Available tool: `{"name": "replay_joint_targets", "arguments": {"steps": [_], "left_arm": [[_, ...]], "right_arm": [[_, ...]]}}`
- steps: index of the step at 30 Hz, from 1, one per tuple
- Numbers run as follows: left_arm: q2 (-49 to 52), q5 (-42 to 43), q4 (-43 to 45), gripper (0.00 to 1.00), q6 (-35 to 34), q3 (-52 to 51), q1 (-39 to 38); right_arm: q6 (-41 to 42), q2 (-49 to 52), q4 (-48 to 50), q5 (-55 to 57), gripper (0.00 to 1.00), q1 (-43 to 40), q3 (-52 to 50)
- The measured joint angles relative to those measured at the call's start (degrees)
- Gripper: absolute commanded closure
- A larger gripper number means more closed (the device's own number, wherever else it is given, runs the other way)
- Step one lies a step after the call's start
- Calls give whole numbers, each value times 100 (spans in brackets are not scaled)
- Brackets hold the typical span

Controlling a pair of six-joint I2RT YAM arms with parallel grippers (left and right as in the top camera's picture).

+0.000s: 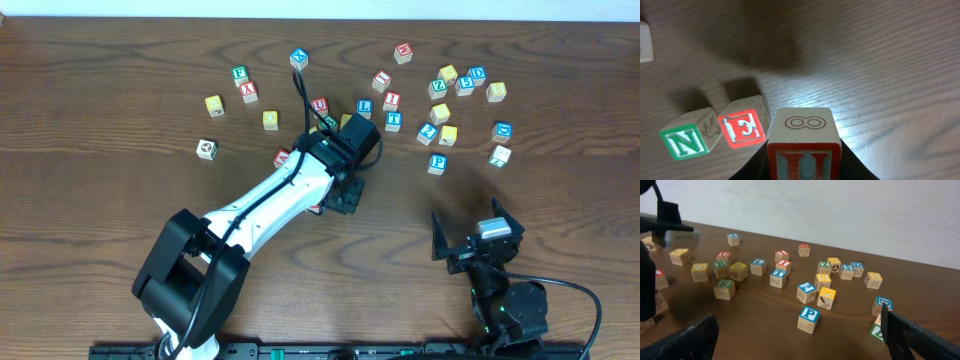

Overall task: Spell out NEURIPS
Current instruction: 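Carry the red U block to the right of the E block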

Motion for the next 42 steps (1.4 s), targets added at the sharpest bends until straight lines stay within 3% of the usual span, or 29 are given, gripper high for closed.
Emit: {"name": "replay_joint_targets", "arguments": {"steps": [14, 42], "left_arm": [[-2, 2, 595, 81, -422, -671, -2], [0, 2, 1272, 81, -400, -953, -2]], "right_arm": [[0, 0, 0, 2, 1, 0, 0], [0, 0, 0, 2, 1, 0, -2]]}}
